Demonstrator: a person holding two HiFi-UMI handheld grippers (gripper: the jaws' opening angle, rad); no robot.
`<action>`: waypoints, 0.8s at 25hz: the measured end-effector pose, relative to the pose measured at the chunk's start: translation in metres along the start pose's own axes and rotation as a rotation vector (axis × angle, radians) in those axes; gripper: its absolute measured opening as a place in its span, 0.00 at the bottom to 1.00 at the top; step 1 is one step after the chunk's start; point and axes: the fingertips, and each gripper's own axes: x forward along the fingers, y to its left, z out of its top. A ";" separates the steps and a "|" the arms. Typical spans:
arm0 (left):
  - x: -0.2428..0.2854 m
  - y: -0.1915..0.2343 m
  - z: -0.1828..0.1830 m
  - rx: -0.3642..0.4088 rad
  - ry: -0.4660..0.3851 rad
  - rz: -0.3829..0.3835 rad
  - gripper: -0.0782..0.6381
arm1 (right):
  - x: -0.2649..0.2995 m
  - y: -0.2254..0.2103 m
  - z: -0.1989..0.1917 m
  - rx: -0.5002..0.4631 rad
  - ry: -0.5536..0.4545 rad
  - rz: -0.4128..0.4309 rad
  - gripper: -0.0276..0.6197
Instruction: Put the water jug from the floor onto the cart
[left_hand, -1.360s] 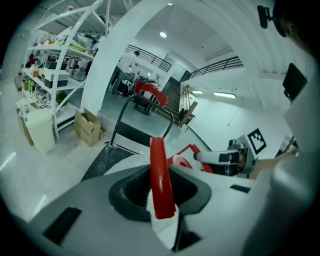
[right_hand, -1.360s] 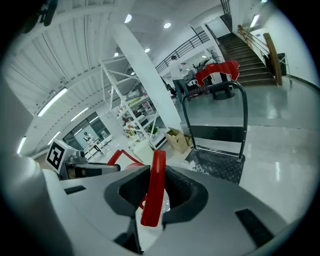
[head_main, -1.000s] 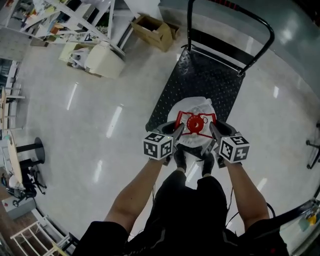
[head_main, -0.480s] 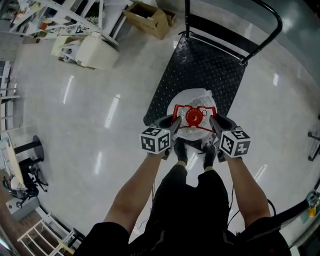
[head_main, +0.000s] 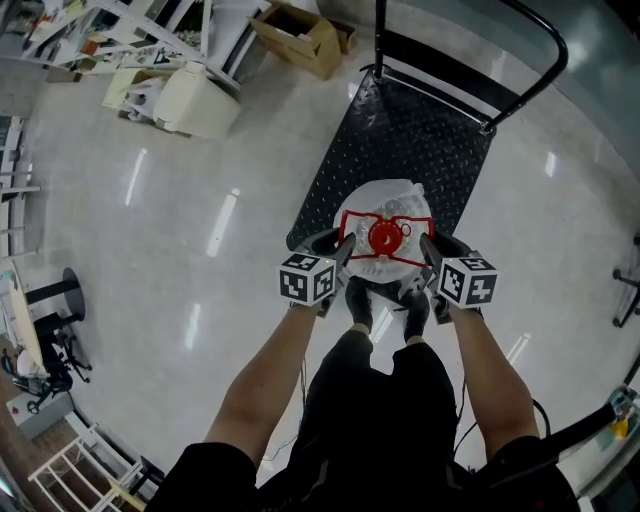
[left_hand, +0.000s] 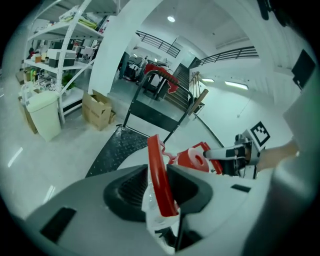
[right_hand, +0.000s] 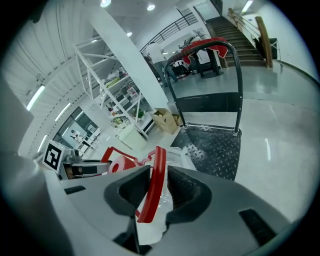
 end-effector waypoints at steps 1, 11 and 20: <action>-0.002 0.001 0.000 0.002 -0.001 0.001 0.25 | 0.001 0.001 -0.001 -0.005 0.019 0.002 0.19; -0.034 0.009 0.005 0.012 -0.011 0.084 0.40 | -0.041 0.014 0.040 -0.136 -0.024 -0.008 0.31; -0.140 -0.066 0.123 0.062 -0.394 0.035 0.40 | -0.141 0.088 0.112 -0.176 -0.219 0.144 0.31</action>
